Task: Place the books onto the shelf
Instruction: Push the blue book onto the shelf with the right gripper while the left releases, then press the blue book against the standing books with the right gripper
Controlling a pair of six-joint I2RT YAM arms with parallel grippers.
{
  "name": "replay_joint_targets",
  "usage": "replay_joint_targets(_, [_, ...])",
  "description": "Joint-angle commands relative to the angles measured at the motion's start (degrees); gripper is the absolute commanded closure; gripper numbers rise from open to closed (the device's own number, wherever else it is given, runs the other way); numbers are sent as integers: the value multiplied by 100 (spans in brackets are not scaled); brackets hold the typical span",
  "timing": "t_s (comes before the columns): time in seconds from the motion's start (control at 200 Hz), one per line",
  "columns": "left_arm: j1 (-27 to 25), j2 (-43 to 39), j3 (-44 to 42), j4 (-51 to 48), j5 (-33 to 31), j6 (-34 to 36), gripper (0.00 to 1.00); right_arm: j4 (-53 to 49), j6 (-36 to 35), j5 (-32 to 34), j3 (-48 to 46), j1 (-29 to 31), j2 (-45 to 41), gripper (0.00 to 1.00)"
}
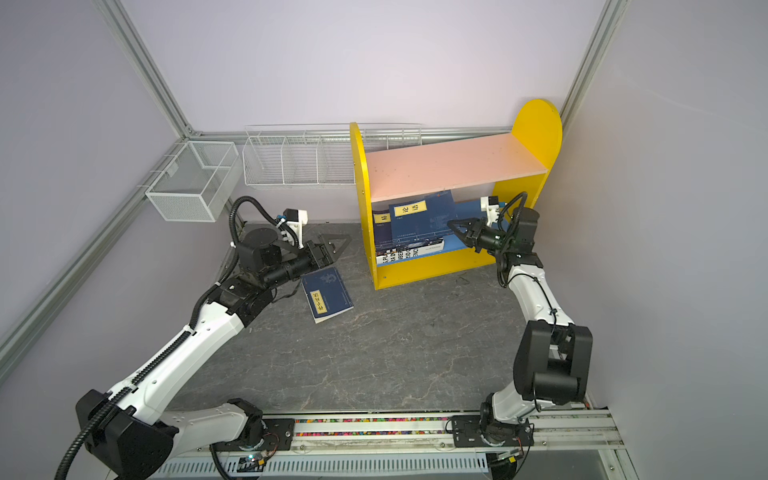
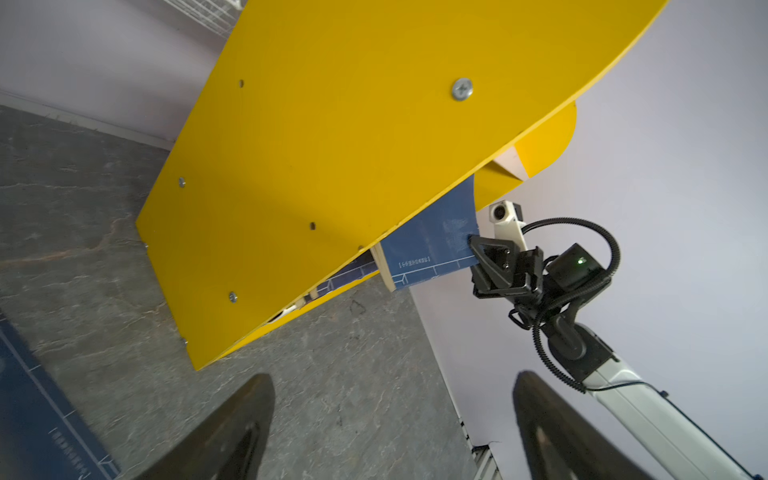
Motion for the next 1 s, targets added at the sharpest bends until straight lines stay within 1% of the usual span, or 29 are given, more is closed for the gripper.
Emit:
replay_joint_targets(0.0, [27, -32, -100, -320, -289, 239, 9, 120, -168, 40, 383, 182, 196, 92])
replay_joint_targets(0.125, [27, -3, -174, -313, -290, 225, 9, 140, -200, 51, 664, 365, 528, 92])
replay_joint_targets(0.24, [27, 1, -210, -330, -350, 213, 9, -248, -444, 98, 936, 520, 740, 92])
replay_joint_targets(0.37, [27, 100, -163, -368, -439, 247, 9, -366, -570, 146, 939, 611, 835, 92])
replay_joint_targets(0.57, [27, 601, 80, -223, -288, 233, 9, -182, -526, 241, 929, 702, 1010, 92])
replay_joint_targets(0.705, [27, 872, 198, -93, -191, 179, 9, -294, -565, 211, 937, 726, 1095, 92])
replay_joint_targets(0.94, [-7, 1309, 422, 144, -150, 85, 8, -424, -664, 192, 970, 735, 1181, 92])
replay_joint_targets(0.995, [-62, 1407, 503, 192, -247, 98, 8, -432, -678, 192, 980, 739, 1213, 92])
